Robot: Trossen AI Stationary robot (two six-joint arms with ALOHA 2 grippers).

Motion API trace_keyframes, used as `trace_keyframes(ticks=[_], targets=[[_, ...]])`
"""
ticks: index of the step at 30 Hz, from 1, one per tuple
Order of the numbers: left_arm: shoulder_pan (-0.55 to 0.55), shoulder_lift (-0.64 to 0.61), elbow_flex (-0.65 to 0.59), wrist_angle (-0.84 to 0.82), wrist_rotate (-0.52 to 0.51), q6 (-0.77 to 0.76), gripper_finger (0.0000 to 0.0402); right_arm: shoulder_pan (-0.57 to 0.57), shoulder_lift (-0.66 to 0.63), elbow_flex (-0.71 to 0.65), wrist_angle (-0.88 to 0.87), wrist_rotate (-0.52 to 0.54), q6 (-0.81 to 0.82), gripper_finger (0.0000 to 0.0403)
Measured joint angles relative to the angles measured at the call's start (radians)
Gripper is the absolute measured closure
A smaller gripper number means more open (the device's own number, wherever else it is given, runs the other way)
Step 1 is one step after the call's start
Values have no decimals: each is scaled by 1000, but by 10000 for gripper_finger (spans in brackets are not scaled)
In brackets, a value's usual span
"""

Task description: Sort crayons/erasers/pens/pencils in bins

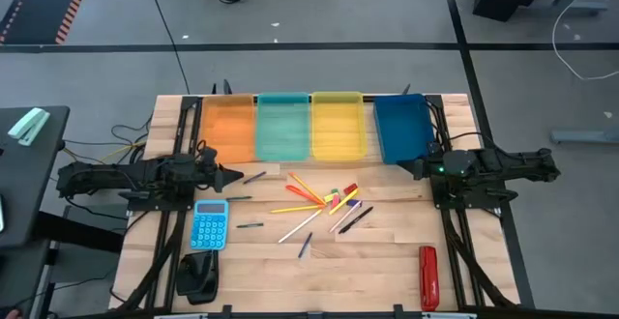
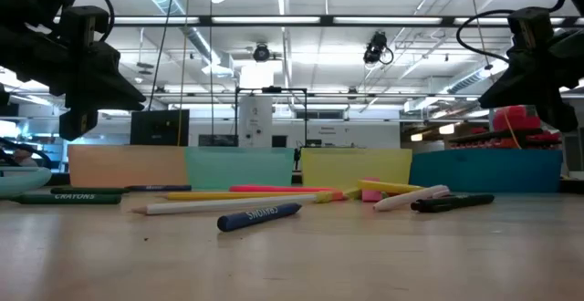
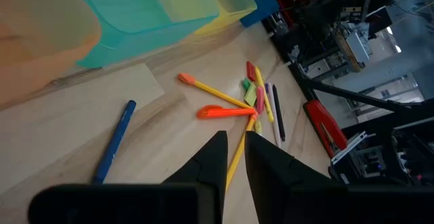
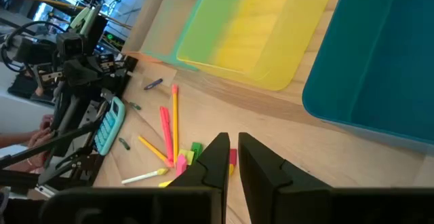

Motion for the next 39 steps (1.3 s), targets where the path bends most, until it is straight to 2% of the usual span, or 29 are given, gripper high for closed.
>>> trace_keyframes(ticks=[39], targets=[[0,0,0,0,0,0,340,0,0,0,0,0,0,363]])
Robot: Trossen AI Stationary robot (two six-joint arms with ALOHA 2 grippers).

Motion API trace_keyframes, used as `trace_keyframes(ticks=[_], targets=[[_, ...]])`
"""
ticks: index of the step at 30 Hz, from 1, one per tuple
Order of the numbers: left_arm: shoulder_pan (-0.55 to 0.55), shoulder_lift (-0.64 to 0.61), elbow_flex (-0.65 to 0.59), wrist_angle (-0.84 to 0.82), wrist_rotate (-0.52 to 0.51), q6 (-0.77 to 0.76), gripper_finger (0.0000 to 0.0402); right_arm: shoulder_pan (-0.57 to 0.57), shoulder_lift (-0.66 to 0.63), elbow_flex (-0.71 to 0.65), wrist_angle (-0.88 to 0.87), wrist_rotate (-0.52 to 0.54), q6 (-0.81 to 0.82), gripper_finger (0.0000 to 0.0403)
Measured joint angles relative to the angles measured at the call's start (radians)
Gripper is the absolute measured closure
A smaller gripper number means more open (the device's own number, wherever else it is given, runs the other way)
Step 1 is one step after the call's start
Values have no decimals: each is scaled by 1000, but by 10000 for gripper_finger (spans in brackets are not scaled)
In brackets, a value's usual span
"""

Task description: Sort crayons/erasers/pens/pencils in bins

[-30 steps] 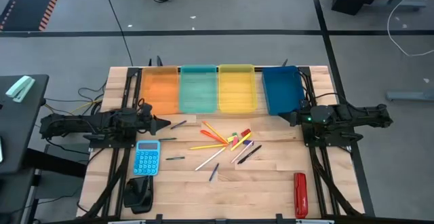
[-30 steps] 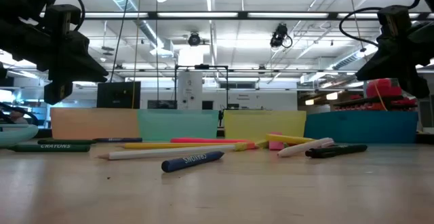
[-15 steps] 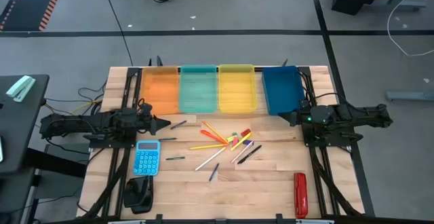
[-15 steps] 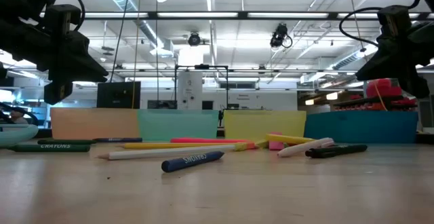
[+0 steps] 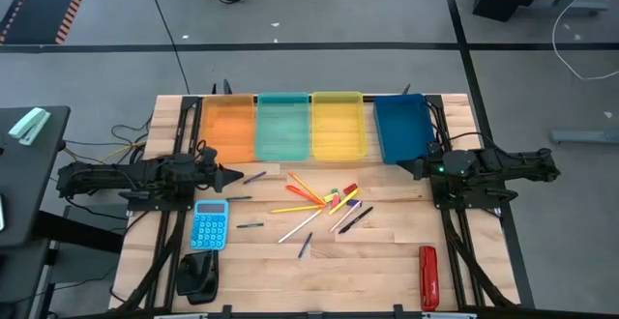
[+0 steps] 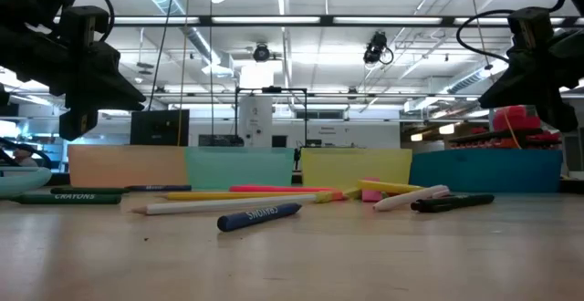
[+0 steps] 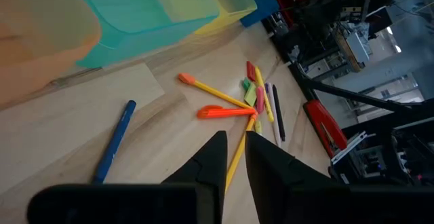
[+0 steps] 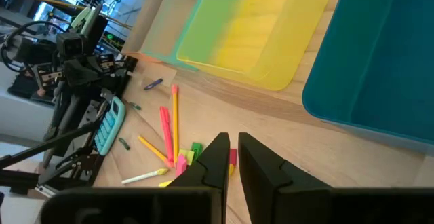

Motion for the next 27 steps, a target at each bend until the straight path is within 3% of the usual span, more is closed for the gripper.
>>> trace_keyframes(ticks=[18,24,27], targets=[[8,0,-5,77,-25,25,341,0,0,0,0,0,0,363],[8,1,-4,294,-49,-82,348,0,0,0,0,0,0,363],[8,1,-3,532,-146,-177,347,0,0,0,-4,13,-39,363]])
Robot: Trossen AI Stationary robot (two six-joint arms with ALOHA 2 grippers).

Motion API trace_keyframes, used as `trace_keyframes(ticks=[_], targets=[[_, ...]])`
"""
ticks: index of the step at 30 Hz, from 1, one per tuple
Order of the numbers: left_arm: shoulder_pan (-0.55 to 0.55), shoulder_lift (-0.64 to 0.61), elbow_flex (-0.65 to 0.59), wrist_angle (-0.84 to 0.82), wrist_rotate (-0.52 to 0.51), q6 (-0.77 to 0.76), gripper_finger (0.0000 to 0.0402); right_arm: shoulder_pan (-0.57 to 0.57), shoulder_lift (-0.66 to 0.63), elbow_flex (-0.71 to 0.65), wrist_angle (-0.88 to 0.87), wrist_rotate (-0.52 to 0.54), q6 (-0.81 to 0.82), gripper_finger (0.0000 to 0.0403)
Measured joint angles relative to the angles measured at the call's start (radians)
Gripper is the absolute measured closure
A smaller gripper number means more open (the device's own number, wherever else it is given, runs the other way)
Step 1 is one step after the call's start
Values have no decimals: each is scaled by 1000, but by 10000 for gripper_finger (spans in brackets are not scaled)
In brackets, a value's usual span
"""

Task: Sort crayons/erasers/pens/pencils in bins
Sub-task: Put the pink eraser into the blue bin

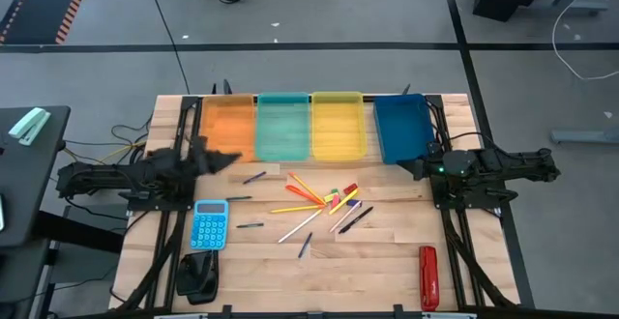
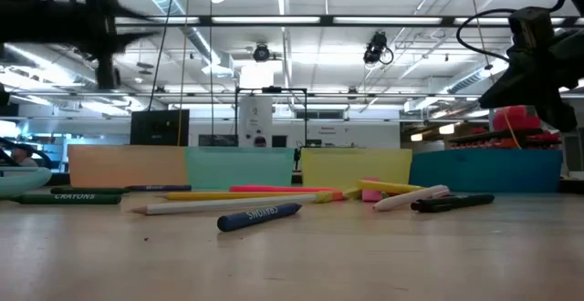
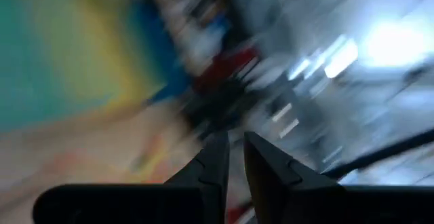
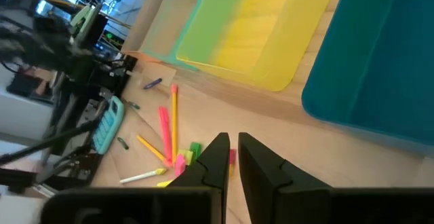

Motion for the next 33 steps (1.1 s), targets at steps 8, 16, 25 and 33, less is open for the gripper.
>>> trace_keyframes(ticks=[8,16,25,33], targets=[[-2,80,150,422,-170,333,339,0,0,0,-33,44,-263,363],[-24,508,764,-241,-165,477,332,0,0,0,-32,43,-220,363],[-29,902,1271,-978,-53,572,317,0,0,0,19,44,-40,363],[2,1053,1309,-908,-64,569,320,0,1,0,22,44,116,363]])
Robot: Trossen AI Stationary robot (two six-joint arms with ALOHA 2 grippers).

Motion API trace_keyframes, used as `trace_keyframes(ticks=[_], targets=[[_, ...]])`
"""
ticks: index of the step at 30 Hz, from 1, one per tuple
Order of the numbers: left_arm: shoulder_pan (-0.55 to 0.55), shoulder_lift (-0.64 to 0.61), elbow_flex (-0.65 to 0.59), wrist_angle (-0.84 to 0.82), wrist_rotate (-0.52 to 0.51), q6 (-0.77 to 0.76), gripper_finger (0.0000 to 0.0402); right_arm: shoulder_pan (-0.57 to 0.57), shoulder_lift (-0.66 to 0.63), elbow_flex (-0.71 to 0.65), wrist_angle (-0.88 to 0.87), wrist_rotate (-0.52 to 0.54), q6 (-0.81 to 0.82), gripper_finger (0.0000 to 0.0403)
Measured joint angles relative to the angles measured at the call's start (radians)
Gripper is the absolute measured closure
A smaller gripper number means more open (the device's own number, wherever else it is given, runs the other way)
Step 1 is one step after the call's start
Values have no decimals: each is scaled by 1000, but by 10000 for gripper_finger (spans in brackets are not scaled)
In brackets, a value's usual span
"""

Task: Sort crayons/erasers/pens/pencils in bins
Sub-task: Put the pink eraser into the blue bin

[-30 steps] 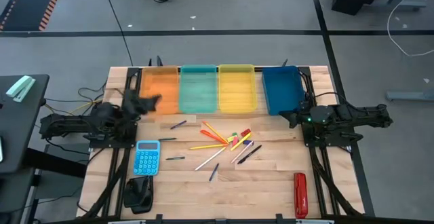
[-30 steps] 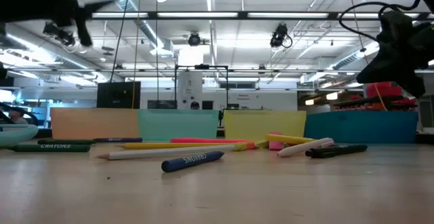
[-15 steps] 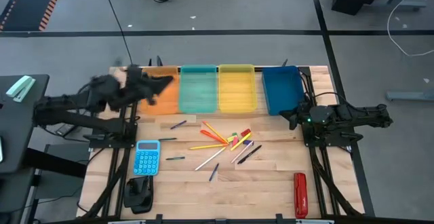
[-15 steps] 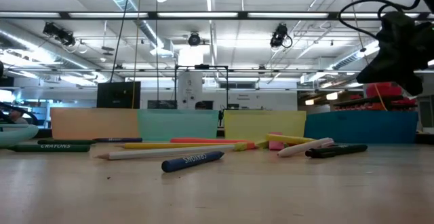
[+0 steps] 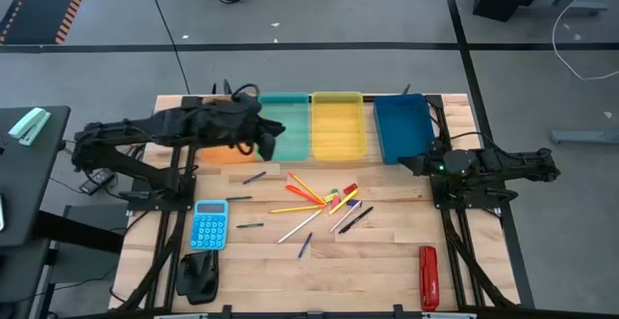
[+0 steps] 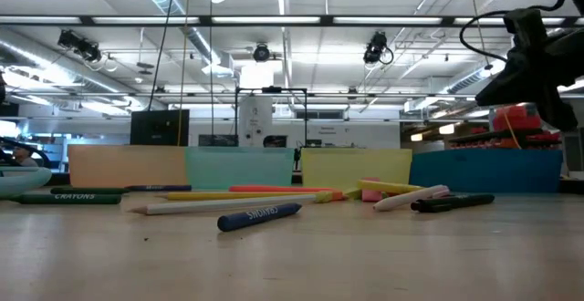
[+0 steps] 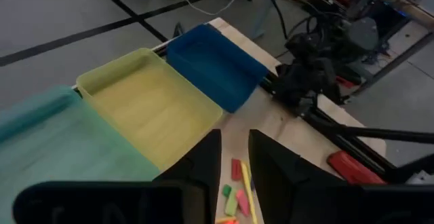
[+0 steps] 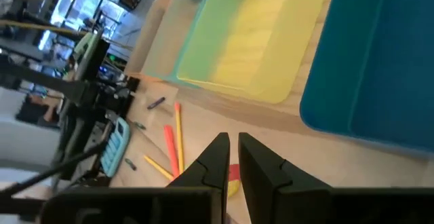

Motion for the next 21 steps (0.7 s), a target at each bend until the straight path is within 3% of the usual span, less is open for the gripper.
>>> trace_keyframes(ticks=[6,10,13,17,21], targets=[[7,88,-1,64,27,7,318,0,1,0,0,-5,133,363],[7,121,-1,39,38,136,315,0,1,0,0,-4,166,363],[7,120,-1,-43,37,238,317,0,1,0,48,48,301,363],[7,115,-2,-258,37,287,321,0,16,0,243,200,429,363],[-1,111,-2,-397,37,272,319,0,89,0,640,283,217,363]])
